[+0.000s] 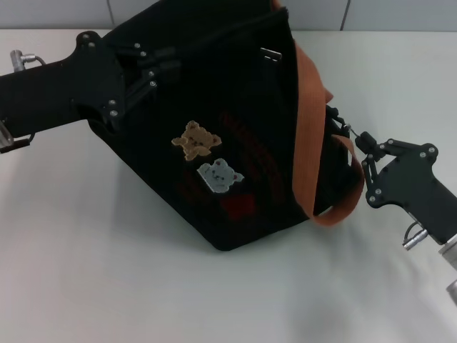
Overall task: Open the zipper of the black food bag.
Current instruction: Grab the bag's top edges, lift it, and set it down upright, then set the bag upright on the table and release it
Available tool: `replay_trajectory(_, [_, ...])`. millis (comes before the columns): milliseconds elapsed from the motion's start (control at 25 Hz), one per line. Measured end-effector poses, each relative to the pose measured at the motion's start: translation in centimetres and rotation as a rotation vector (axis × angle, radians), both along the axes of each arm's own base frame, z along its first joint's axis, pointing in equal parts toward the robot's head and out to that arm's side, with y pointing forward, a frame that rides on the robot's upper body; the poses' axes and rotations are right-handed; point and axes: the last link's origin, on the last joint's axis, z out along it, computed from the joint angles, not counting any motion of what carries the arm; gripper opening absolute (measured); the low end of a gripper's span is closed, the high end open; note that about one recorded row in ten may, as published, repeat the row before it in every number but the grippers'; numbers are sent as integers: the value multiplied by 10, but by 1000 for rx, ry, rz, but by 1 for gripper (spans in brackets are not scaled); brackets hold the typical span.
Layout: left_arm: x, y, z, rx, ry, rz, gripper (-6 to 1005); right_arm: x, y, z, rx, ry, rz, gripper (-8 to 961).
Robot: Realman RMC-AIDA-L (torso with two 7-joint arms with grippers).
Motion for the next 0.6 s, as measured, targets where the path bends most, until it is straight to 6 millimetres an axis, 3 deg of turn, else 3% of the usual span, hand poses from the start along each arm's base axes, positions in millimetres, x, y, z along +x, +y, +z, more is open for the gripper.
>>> replay_trajectory(240, [-11,-3,0,3,-20,46,79,-3,3,20,53,183,-32,24])
replay_trajectory(320, [-32,-10,-4,14,-43,103,78,-3,5,27,69,229,-34,47])
replay_trajectory(400, [-32,-10,-4,14,-43,103,75,-3,6,33,75,277,-38,87])
replay_trajectory(440, [-50,-15,-9,15,-91,184,74,-2,7,37,79,301,-42,114])
replay_trajectory(600, [-72,-23,-22,-7,-167,300,109,1,13,48,87,377,-64,225])
